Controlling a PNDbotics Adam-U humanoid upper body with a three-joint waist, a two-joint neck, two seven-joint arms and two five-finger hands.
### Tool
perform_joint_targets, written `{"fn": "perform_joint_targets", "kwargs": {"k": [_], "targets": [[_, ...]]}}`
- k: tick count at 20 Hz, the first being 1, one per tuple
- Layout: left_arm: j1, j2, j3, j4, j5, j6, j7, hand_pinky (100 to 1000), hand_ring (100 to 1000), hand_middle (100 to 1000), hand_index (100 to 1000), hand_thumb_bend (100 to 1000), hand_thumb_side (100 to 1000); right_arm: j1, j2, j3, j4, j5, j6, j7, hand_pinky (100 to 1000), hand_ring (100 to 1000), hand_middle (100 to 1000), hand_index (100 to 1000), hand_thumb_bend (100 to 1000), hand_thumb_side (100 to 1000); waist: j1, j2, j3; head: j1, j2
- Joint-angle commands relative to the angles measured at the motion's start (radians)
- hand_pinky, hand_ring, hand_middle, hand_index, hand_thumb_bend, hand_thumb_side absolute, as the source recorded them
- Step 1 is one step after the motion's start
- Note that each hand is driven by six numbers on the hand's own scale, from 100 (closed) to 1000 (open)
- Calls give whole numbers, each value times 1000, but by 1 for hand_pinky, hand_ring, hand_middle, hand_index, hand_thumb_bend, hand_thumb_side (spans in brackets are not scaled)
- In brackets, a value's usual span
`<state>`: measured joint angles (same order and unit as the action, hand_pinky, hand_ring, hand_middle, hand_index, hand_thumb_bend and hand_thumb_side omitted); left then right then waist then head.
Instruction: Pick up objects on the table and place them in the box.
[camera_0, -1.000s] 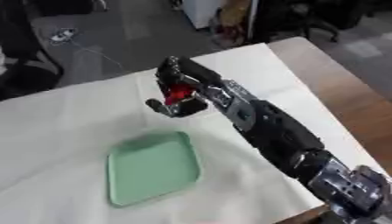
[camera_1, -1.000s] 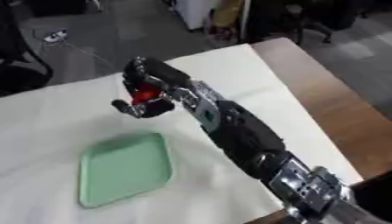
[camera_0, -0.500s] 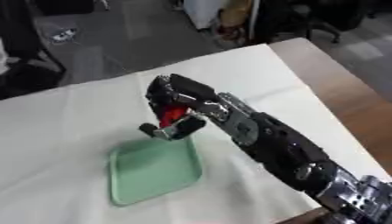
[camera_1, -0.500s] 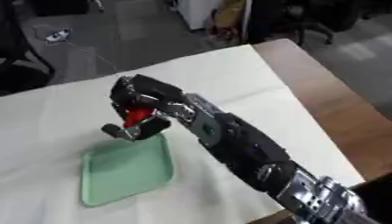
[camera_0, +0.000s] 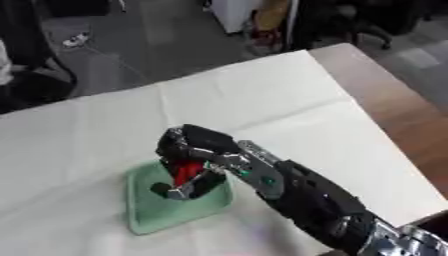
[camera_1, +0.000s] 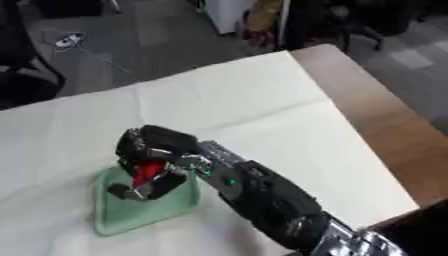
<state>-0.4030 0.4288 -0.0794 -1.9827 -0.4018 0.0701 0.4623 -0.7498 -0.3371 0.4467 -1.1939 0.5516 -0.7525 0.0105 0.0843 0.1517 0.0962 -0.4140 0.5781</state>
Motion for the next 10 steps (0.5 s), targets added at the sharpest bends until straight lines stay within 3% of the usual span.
{"fn": "perform_joint_targets", "kwargs": {"k": [1, 7, 9, 10], "targets": [[-19, 20, 9, -17, -2, -2, -3, 328, 493, 661, 807, 293, 796, -4, 25, -5, 22, 19, -20, -12, 100, 100, 100, 100, 226, 357, 0, -14, 4, 2, 0], [-25, 16, 8, -17, -1, -5, -4, 329, 493, 660, 807, 293, 796, -7, 80, -25, 91, 42, -49, -49, 100, 100, 100, 100, 218, 378, 2, -11, 8, 5, -6], [-27, 15, 8, -17, -1, -5, -4, 329, 493, 660, 807, 292, 796, -8, 93, -31, 108, 44, -64, -68, 100, 100, 100, 100, 209, 458, 2, -10, 10, 5, -8], [-28, 14, 8, -17, -1, -5, -4, 329, 493, 660, 807, 292, 797, -7, 95, -32, 113, 46, -74, -78, 100, 100, 100, 113, 192, 548, 2, -10, 10, 5, -8]]}}
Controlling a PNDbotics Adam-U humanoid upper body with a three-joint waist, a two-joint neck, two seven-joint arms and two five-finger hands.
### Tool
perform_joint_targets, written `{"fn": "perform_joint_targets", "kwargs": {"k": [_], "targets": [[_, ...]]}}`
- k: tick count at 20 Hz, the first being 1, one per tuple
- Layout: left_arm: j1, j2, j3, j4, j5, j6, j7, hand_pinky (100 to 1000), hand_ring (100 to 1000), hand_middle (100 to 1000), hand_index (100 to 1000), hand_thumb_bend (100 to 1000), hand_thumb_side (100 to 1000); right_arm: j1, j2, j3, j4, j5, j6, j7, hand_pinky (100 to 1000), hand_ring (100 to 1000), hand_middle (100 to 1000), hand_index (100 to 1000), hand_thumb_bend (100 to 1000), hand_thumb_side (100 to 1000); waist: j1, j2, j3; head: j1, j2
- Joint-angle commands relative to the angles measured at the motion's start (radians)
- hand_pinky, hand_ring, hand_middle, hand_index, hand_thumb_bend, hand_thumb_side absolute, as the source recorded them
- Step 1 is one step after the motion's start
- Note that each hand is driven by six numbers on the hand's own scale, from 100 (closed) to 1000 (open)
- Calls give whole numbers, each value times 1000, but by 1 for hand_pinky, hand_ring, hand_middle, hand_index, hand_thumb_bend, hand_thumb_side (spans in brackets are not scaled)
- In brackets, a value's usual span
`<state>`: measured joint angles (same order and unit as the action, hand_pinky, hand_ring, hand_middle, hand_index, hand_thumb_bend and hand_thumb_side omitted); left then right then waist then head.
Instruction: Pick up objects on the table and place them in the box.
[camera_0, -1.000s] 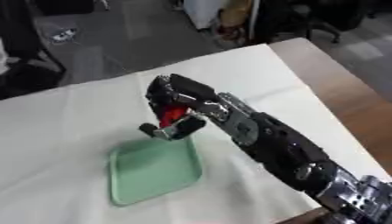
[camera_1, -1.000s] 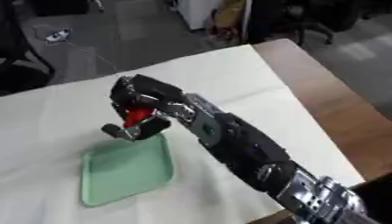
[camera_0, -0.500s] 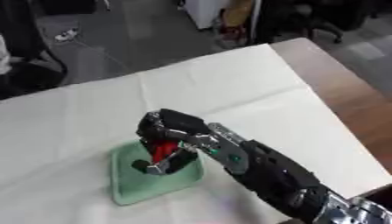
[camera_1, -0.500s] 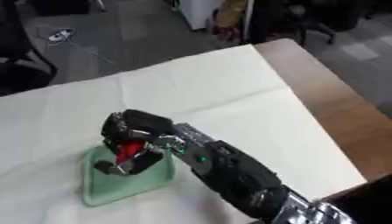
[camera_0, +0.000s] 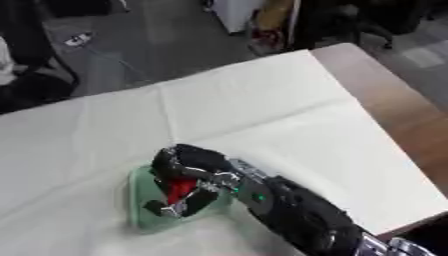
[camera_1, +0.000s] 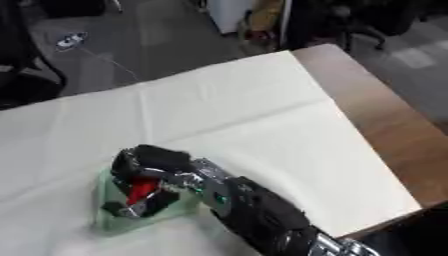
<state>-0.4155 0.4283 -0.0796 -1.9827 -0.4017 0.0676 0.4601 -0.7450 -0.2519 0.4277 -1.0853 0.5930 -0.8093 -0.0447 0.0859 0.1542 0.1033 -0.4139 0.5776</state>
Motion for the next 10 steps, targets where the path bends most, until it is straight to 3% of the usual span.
{"fn": "perform_joint_targets", "kwargs": {"k": [1, 2, 3, 5, 6, 7, 8, 9, 10], "targets": [[-16, 15, 8, -17, -1, -3, -2, 329, 493, 660, 807, 292, 797, -9, 10, -12, 6, 7, -31, -31, 100, 100, 100, 175, 152, 612, -1, -12, 3, 6, -7], [-16, 15, 8, -17, -1, -3, -2, 329, 493, 660, 807, 292, 797, -6, 9, -11, 9, 7, -42, -36, 100, 100, 100, 239, 125, 661, -1, -12, 3, 6, -7], [-16, 16, 8, -17, -2, -3, -3, 329, 493, 660, 806, 293, 797, -1, 7, -10, 12, 6, -56, -40, 100, 100, 188, 402, 100, 758, -2, -13, 3, 8, -6], [-17, 17, 8, -17, -2, -3, -3, 330, 493, 660, 806, 293, 797, 4, 5, -11, 23, 5, -76, -38, 100, 239, 353, 520, 100, 811, -2, -14, 3, 10, -5], [-17, 17, 8, -17, -2, -4, -3, 329, 493, 660, 806, 293, 797, 6, 5, -13, 27, 5, -84, -37, 100, 208, 323, 500, 100, 801, -2, -14, 3, 11, -5], [-16, 17, 8, -17, -2, -4, -3, 329, 493, 660, 806, 293, 797, 6, 5, -15, 31, 6, -91, -37, 100, 351, 454, 597, 100, 831, -2, -14, 2, 12, -5], [-16, 17, 8, -17, -1, -4, -3, 329, 493, 660, 806, 293, 797, 7, 5, -16, 33, 6, -94, -37, 100, 329, 435, 582, 100, 827, -2, -14, 2, 12, -6], [-16, 17, 8, -17, -1, -4, -3, 329, 493, 660, 806, 293, 797, 8, 6, -17, 35, 8, -96, -37, 194, 432, 525, 654, 100, 842, -2, -14, 2, 12, -8], [-16, 17, 8, -17, -1, -4, -3, 329, 493, 660, 806, 293, 797, 9, 6, -19, 38, 11, -97, -36, 183, 425, 518, 647, 100, 841, -1, -14, 2, 12, -9]]}}
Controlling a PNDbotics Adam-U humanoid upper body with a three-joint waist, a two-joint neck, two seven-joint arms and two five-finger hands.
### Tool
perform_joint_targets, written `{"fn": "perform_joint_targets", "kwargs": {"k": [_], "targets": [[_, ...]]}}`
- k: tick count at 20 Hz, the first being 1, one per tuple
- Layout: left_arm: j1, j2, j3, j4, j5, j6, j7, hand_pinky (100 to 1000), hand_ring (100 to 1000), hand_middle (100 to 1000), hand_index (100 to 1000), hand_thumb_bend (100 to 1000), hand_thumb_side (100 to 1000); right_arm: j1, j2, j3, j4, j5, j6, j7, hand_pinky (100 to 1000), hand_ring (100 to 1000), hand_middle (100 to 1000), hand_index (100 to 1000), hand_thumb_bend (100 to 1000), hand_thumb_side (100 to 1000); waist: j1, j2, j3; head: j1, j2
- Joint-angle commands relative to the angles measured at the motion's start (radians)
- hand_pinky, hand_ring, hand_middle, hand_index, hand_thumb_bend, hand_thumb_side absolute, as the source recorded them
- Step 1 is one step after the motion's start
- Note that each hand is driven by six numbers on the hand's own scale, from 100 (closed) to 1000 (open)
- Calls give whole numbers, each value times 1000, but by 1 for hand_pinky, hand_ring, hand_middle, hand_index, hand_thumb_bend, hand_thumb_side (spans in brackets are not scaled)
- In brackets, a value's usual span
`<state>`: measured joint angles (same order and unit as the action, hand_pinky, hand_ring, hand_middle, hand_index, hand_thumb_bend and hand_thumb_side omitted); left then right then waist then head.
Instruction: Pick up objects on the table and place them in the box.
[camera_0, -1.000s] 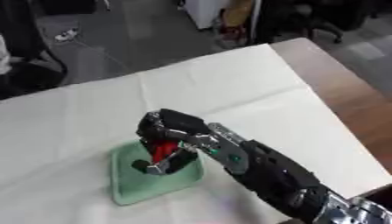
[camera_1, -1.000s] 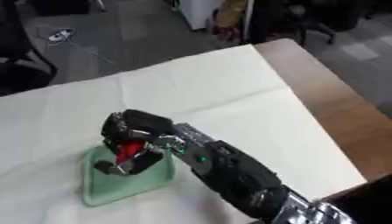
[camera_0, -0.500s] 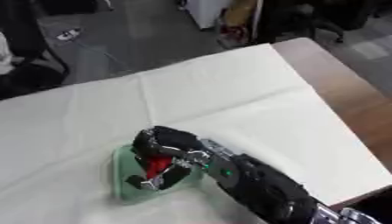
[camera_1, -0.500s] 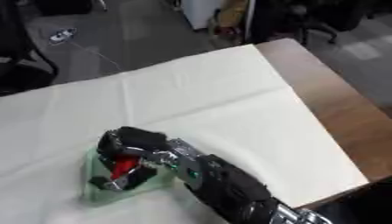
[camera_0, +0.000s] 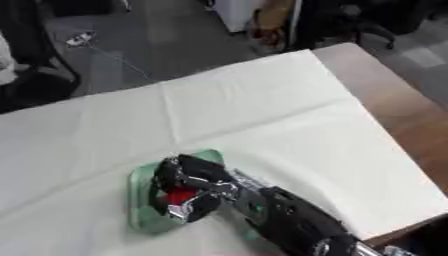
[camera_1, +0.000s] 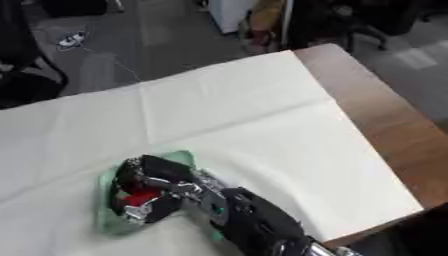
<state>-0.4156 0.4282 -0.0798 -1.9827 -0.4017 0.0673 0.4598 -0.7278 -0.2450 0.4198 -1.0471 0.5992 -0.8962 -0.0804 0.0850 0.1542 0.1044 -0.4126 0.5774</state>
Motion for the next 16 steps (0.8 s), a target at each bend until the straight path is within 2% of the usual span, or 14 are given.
{"fn": "perform_joint_targets", "kwargs": {"k": [1, 3, 4, 5, 14, 15, 16], "targets": [[-17, 17, 8, -17, -1, -3, -3, 329, 493, 659, 806, 294, 797, -8, 0, -12, 4, 9, -10, 1, 295, 487, 581, 694, 100, 857, 0, -14, 1, 11, -10], [-17, 17, 8, -17, -1, -4, -3, 329, 493, 659, 806, 294, 797, -8, 2, -15, 12, 19, -11, 6, 389, 539, 629, 730, 100, 875, 0, -14, 1, 12, -11], [-18, 16, 8, -17, -2, -4, -3, 329, 493, 659, 806, 294, 797, -9, 3, -17, 15, 23, -11, 7, 373, 531, 622, 725, 100, 858, 0, -14, 2, 12, -11], [-18, 16, 8, -17, -2, -4, -3, 330, 493, 659, 806, 295, 797, -10, 3, -19, 17, 27, -11, 8, 433, 558, 658, 742, 100, 893, 0, -14, 2, 13, -11], [-16, 17, 7, -17, -2, -3, -3, 329, 493, 658, 806, 296, 797, -25, -11, -28, 7, 21, -11, -9, 469, 572, 675, 754, 100, 901, -3, -18, 2, 16, -8], [-13, 19, 7, -17, -2, -3, -4, 329, 493, 658, 806, 297, 797, -33, -16, -27, 2, 17, -9, -7, 472, 577, 681, 757, 100, 949, -5, -22, 1, 17, -5], [-9, 22, 7, -17, -3, -2, -5, 329, 493, 658, 806, 297, 797, -48, -24, -24, -4, 12, -6, -3, 477, 580, 686, 761, 100, 902, -8, -27, -1, 19, -1]]}}
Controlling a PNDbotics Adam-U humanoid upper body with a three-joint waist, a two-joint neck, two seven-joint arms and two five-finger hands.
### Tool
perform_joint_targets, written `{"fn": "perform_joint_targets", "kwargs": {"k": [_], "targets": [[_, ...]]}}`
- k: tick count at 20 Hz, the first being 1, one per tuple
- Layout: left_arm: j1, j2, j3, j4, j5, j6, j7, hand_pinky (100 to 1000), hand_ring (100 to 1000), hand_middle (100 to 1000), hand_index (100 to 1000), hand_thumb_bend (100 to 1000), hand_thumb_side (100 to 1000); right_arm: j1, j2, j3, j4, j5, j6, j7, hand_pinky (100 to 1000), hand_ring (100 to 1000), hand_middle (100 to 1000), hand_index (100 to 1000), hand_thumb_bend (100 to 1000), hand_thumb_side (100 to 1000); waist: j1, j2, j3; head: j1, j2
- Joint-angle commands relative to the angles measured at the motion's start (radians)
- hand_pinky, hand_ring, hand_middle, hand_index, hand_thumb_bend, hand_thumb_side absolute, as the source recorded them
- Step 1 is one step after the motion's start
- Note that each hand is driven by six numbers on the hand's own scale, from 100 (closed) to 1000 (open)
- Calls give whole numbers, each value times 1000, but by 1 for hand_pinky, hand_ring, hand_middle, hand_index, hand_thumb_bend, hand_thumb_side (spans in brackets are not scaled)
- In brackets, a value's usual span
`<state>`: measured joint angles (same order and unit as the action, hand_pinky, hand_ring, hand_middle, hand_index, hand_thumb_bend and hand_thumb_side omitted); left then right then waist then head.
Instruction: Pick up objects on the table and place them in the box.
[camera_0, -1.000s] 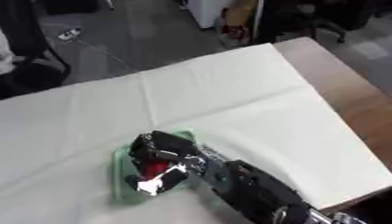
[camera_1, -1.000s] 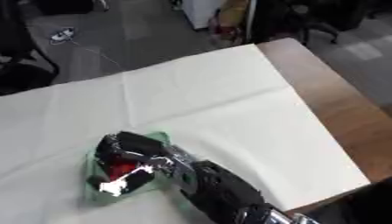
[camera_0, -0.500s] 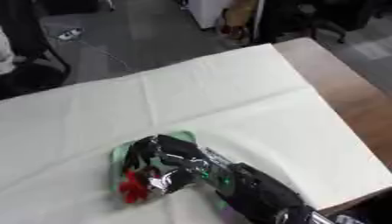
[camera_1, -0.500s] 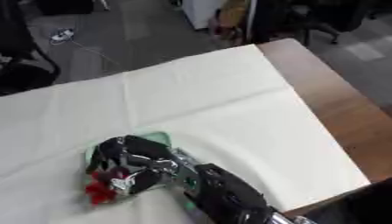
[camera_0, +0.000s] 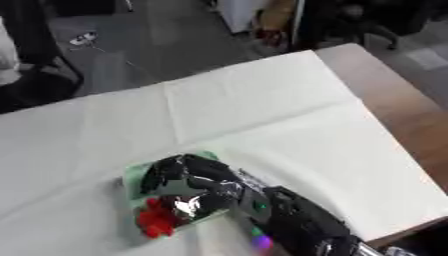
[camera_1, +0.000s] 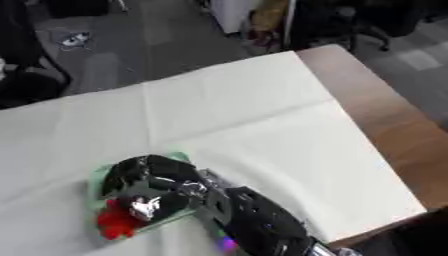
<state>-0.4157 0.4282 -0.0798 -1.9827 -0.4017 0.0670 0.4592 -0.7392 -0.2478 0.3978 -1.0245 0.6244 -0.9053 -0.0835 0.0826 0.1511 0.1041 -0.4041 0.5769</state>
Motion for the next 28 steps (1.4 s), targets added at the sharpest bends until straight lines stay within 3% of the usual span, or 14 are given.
{"fn": "perform_joint_targets", "kwargs": {"k": [1, 7, 10, 13, 19, 23, 26, 28], "targets": [[-4, 25, 6, -17, -4, -1, -5, 329, 493, 658, 806, 297, 797, -52, -31, 1, -34, -18, 9, 9, 488, 594, 704, 772, 100, 907, -9, -29, -1, 13, 3], [14, 39, 2, -17, -5, 0, -10, 331, 494, 658, 807, 299, 795, -181, -97, 14, -96, -45, 76, 109, 540, 683, 789, 825, 100, 950, -25, -56, -6, 27, 18], [15, 40, 3, -17, -7, -1, -9, 333, 495, 659, 807, 300, 794, -228, -135, -11, -132, -70, 129, 143, 562, 696, 796, 833, 100, 945, -30, -63, -9, 30, 17], [14, 41, 5, -17, -11, -1, -6, 334, 495, 659, 806, 302, 794, -223, -177, -51, -192, -128, 193, 149, 560, 664, 769, 821, 100, 919, -32, -65, -12, 40, 4], [23, 47, 10, -17, -13, 3, 0, 333, 495, 658, 806, 302, 794, -87, -266, -166, -506, -440, 376, 108, 531, 607, 699, 787, 100, 861, -31, -66, -22, 67, -38], [37, 50, 19, -17, -16, 9, 9, 331, 494, 657, 806, 303, 794, 58, -273, -258, -757, -662, 489, 76, 516, 589, 671, 765, 100, 835, -22, -65, -39, 91, -60], [55, 55, 27, -17, -19, 15, 19, 329, 493, 657, 806, 303, 795, 134, -264, -309, -922, -806, 548, 42, 493, 583, 652, 747, 100, 820, -16, -68, -56, 119, -68], [65, 59, 30, -17, -20, 19, 22, 330, 493, 657, 806, 303, 795, 148, -262, -332, -963, -871, 547, 34, 482, 580, 639, 734, 100, 809, -14, -73, -66, 129, -59]]}}
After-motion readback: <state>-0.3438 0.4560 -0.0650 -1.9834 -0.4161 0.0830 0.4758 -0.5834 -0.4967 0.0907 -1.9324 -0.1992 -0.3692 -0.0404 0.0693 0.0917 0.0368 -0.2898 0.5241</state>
